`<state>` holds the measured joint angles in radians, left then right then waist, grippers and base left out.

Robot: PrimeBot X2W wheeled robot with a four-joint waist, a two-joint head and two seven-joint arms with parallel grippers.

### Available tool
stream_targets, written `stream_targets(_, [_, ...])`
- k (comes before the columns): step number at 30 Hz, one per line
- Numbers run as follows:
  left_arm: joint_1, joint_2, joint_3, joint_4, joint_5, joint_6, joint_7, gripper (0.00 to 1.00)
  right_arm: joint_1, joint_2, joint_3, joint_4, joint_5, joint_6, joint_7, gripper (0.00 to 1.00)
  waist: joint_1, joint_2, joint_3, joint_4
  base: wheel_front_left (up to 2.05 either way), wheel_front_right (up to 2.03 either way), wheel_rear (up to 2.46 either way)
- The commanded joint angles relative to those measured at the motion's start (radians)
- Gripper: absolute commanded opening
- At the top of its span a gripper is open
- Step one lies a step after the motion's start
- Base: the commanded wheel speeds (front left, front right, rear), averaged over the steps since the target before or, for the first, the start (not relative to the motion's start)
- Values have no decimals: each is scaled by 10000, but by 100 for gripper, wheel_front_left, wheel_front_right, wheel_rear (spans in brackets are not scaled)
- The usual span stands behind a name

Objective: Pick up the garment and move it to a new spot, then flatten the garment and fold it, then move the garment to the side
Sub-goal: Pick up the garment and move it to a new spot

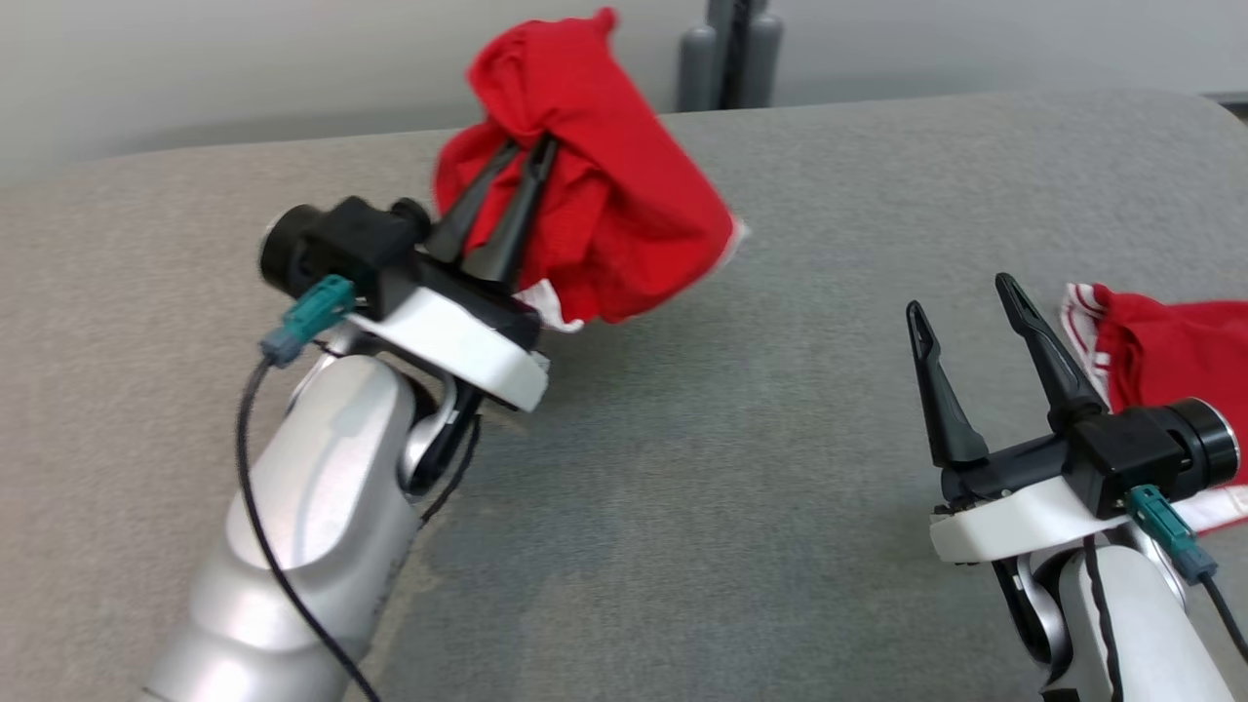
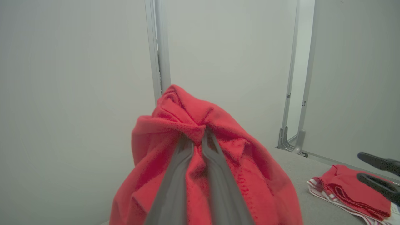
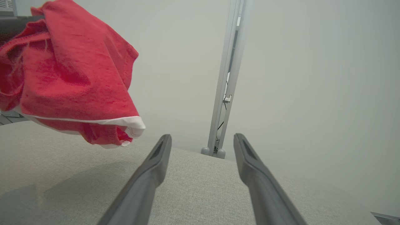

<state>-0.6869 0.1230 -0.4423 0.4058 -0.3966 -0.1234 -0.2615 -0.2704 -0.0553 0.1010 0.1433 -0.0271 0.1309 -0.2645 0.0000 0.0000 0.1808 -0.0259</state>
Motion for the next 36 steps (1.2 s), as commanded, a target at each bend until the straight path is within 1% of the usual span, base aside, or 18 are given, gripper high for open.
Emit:
stream_targets(1, [-183,-91,-73,68,165,-45,-31,0,-107,4,10,-53,-39,-3,-8,100,0,0,218,-564,0,0,0])
stream_targets(5, [-371,-371,-632,434,1005,-51,-32,0,-199,16,11,-156,87,-3,-8,100,0,0,472,-1260,0,0,0])
stream_targets(10, [-208,-379,-1474,1536,2088,-71,-32,0,-211,29,94,-234,329,-3,-8,100,0,0,700,-1908,0,0,0])
stream_targets(11, [-106,-345,-1661,1888,2214,-76,-32,19,-211,27,98,-243,400,-3,-8,100,0,0,726,-2005,0,0,0])
stream_targets(12, [-49,-312,-1885,2192,2361,-77,-32,55,-195,28,100,-247,451,-3,-8,100,0,0,738,-2073,0,0,0])
stream_targets(13, [-54,-320,-1990,2380,2387,-71,-34,100,-169,32,97,-267,484,-3,-8,100,0,0,757,-2116,0,0,0])
stream_targets(17, [-24,-360,-2088,2886,2287,-67,-34,100,-113,32,41,-307,535,-3,-8,100,0,0,791,-2128,0,0,0])
stream_targets(21, [91,-447,-1637,2689,1904,-70,-32,100,-73,33,-49,-318,528,-3,-8,100,0,0,727,-1838,0,0,0])
stream_targets(24, [263,-517,-1189,2170,1736,-63,-33,100,-53,29,-59,-274,423,-3,-8,100,0,0,579,-1480,0,0,0])
stream_targets(25, [386,-533,-792,1725,1643,-13,-33,100,-42,27,-49,-267,368,-3,-8,100,0,0,443,-1210,0,0,0])
stream_targets(27, [579,-525,-355,1271,1644,69,-33,100,-21,25,-60,-244,303,-3,-8,100,0,0,290,-921,0,0,0])
stream_targets(32, [1345,-392,724,156,1923,275,-31,100,149,25,12,-118,135,-3,-8,100,0,0,-113,-240,0,0,0])
stream_targets(36, [2261,-316,1579,-581,2069,267,-33,100,340,24,-13,-12,236,-3,-8,100,0,0,-381,238,0,0,0])
